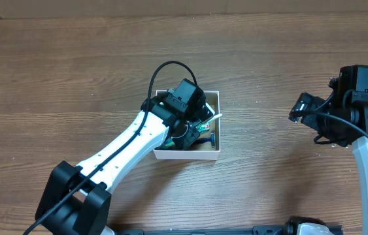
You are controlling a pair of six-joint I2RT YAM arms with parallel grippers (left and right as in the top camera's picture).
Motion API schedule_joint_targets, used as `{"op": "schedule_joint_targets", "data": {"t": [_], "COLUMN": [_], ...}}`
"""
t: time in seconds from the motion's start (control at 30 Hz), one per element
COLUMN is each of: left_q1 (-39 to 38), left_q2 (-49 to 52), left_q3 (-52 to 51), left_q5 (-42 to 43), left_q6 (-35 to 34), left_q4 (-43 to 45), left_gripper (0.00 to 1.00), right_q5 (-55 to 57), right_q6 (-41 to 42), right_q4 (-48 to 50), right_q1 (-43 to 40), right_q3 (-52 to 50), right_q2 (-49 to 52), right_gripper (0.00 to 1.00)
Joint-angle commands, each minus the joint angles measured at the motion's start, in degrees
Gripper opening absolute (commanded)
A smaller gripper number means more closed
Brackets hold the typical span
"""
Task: Pack container
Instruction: 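Lower the toothbrush into the box and release it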
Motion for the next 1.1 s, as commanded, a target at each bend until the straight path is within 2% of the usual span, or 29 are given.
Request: {"op": "schedule_joint_targets", "data": {"t": [0.0, 0.27, 0.3, 0.33, 0.37, 0.43, 0.5, 0.7, 0.87, 0.97, 1.07], "left_q1": [0.26, 0.26, 0.26, 0.26, 0.26, 0.26, 0.26, -0.59, 1.14, 4.39, 12.70], "left_q2": [-0.35, -0.35, -0.35, -0.35, -0.35, -0.35, -0.39, -4.42, -11.50, -14.99, -18.53], "left_q3": [0.46, 0.46, 0.46, 0.46, 0.46, 0.46, 0.76, 8.44, 13.60, 13.62, 13.64], "left_q5": [-0.04, -1.73, -1.73, -1.73, -1.73, -1.73, -1.73, -2.47, -12.81, -13.73, -13.68], "left_q6": [-4.13, -4.44, -4.44, -4.44, -4.44, -4.42, -4.46, -8.37, -18.99, -23.26, -29.53], "left_q4": [-4.04, -4.48, -4.48, -4.46, -4.46, -4.07, -3.34, -5.99, -11.21, -12.37, -12.87], "left_gripper": [0.04, 0.04, 0.10, 0.30, 0.41, 0.84, 1.00, 1.00, 1.00, 1.00, 1.00], "right_q5": [-0.11, -0.11, -0.11, -0.11, -0.11, -0.11, -0.11, -0.11, -0.11, -0.02, 2.23], "right_q6": [-0.26, -0.26, -0.26, -0.26, -0.26, -0.26, -0.24, -0.26, -2.27, -4.37, -4.79], "right_q4": [0.13, -0.26, -0.24, -0.24, -0.24, -0.24, -0.26, 0.17, 2.93, 6.10, 11.41], "right_q1": [-0.15, -0.15, -0.15, -0.15, -0.15, -0.15, -0.15, -0.15, 0.85, 3.69, 9.88], "right_q3": [-0.02, -0.02, -0.02, -0.02, -0.02, -0.02, -0.02, -0.02, 0.02, 0.17, 1.86], "right_q2": [-0.31, -0.31, -0.31, -0.31, -0.31, -0.31, -0.31, -0.31, -0.31, -0.31, 1.20], "right_gripper": [1.00, 1.00, 1.00, 1.00, 1.00, 1.00, 1.00, 1.00, 1.00, 1.00, 1.00]}}
